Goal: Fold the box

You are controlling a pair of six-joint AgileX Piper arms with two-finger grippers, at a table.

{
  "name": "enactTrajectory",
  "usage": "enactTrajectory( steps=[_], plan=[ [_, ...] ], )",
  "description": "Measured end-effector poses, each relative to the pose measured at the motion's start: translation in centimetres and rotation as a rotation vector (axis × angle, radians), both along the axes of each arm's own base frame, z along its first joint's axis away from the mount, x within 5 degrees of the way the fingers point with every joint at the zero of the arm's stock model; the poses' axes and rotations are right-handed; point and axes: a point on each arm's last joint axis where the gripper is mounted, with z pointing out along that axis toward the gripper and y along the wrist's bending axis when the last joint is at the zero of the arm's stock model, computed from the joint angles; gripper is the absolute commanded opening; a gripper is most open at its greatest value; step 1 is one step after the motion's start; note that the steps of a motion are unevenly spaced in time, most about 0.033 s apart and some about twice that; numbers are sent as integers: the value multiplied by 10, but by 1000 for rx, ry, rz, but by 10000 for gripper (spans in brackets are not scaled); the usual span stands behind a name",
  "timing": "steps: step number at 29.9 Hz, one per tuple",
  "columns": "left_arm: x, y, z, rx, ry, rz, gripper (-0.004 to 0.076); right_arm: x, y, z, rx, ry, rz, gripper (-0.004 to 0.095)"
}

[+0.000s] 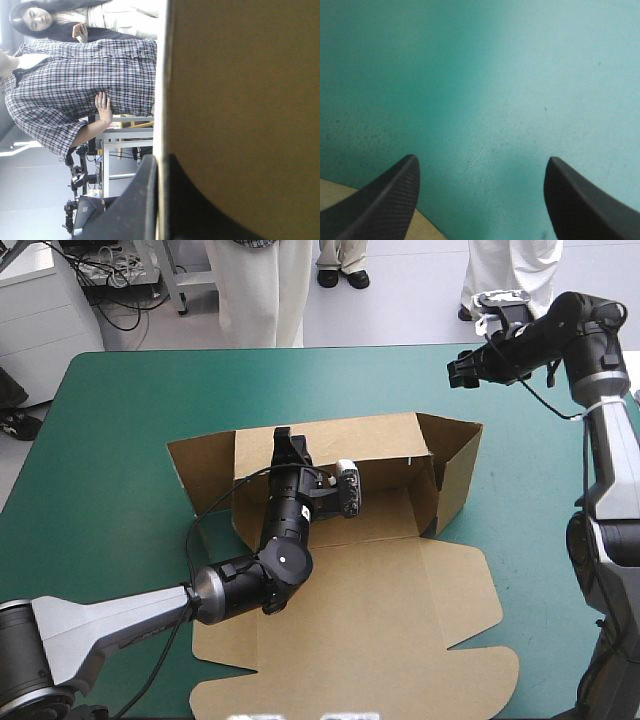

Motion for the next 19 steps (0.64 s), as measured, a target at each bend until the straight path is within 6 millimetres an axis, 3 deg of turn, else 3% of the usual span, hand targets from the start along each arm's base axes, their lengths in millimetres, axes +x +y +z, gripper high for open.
enactTrajectory(
  steps=[4, 8, 16, 19],
  plan=[
    [0, 0, 0, 0, 0, 0, -32, 1, 15, -5, -53, 8, 26, 639],
    [0, 0, 0, 0, 0, 0, -32, 0, 17, -7, -75, 12, 27, 640],
    [0, 0, 0, 0, 0, 0, -32, -4, 15, -48, -106, 157, 39, 639],
    [0, 0, 0, 0, 0, 0, -32, -9, 15, -55, -112, 183, 54, 640]
  ],
)
